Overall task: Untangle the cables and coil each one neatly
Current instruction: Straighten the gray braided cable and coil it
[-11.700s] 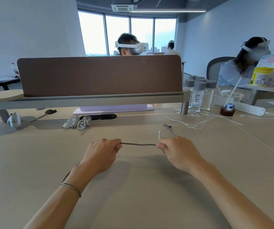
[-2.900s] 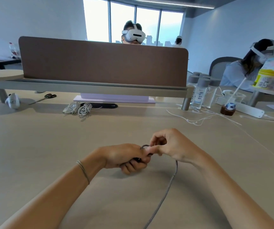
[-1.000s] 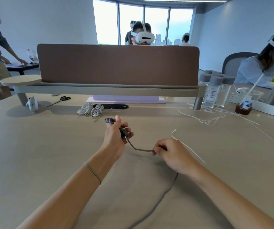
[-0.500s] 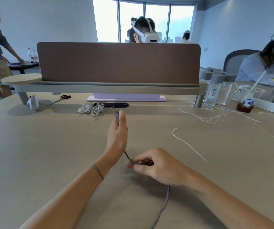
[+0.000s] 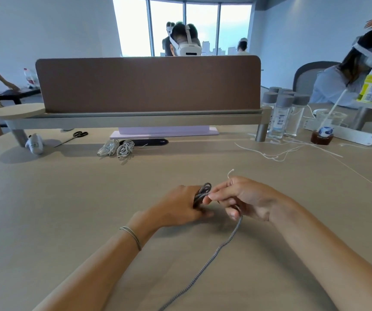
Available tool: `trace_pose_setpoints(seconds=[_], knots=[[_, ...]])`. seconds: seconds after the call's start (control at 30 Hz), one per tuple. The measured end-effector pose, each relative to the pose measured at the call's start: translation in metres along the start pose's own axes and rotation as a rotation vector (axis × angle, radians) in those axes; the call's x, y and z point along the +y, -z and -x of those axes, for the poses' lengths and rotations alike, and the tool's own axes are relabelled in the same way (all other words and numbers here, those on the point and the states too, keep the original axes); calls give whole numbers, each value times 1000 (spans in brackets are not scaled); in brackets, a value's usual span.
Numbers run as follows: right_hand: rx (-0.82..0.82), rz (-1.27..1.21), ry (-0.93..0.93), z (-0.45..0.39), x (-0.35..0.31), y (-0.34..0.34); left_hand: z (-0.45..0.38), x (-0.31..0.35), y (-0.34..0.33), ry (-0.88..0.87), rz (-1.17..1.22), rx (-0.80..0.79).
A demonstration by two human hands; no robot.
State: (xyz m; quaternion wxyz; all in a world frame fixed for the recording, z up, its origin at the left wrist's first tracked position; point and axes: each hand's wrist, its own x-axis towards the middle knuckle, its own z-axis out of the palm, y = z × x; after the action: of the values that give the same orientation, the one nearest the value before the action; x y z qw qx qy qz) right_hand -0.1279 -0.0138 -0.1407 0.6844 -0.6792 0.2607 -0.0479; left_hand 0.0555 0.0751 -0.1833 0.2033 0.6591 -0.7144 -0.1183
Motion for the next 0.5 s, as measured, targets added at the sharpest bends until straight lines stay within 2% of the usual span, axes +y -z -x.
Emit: trace_pose_setpoints(seconds=[0.1, 0.2, 0.3, 0.37, 0.43, 0.5], knots=[[10, 227, -45, 1, 1, 11, 2, 7, 7, 89, 53, -113], [147, 546, 25, 3, 0, 19, 5, 10, 14, 180, 300, -317], [112, 368, 76, 8, -1, 35, 10, 11, 22, 206, 694, -565], [91, 219, 87, 10, -2, 41, 11, 10, 24, 188, 984, -655], [159, 168, 80, 7, -2, 40, 9, 10, 19, 213, 1188, -586], [276, 204, 58, -1, 3, 34, 5, 12, 8, 296, 1295, -396]])
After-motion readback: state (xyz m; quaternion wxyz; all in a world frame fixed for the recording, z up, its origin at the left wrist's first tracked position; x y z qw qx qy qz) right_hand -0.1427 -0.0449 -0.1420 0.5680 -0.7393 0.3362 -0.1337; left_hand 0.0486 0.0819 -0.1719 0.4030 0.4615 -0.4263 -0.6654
